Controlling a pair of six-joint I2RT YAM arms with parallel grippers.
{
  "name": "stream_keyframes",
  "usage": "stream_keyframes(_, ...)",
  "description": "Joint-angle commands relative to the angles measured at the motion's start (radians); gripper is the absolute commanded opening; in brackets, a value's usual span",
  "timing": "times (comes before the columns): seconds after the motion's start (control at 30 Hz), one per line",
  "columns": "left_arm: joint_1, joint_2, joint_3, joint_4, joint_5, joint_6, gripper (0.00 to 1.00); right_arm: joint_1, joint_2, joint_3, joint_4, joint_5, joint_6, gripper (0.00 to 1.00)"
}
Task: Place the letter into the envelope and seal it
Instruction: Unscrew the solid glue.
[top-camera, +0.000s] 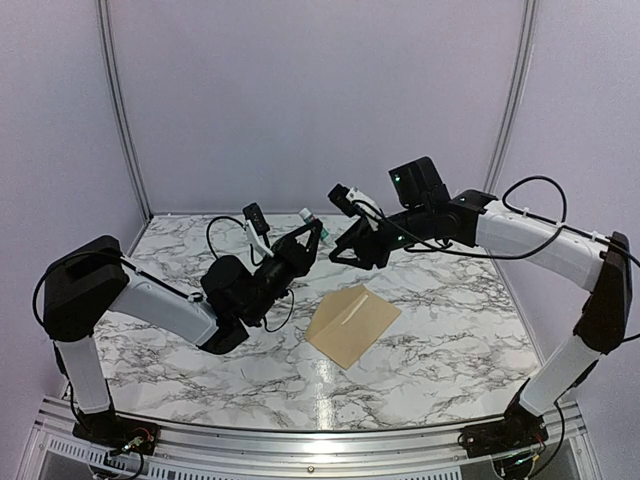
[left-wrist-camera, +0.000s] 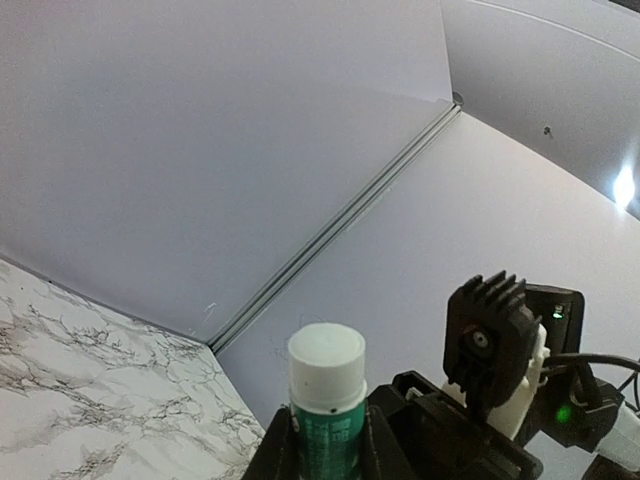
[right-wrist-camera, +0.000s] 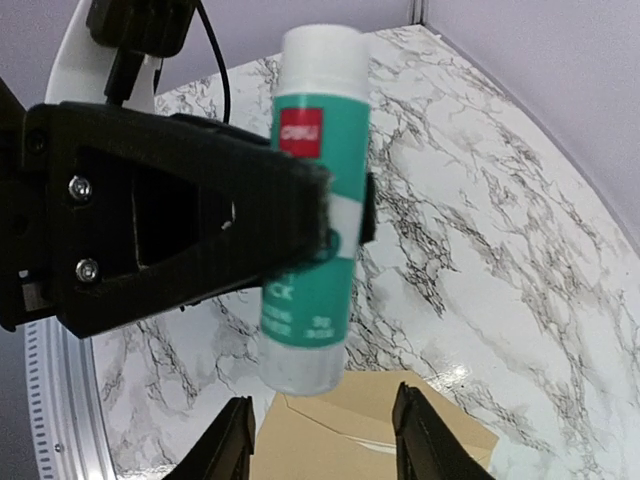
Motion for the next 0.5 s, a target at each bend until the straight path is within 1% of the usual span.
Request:
stream_keyframes(0.0,0.003,-0.037,-0.010,0.012,-0.037,0.012,0.00,0.065,-0.008,0.065,-0.045,0.261,-0.084,0.44)
stream_keyframes(0.23,0.001,-0.044,-0.018,0.012,-0.044,0.008,0.00,0.127,0.014,0.111,-0.038,0.335,-0.099,0.45)
stream_keyframes(0.47,0.001,-0.040,-0.017,0.014,-0.034,-0.002,0.00,0.131,0.029,0.125,-0.037,0.319,-0.099,0.42)
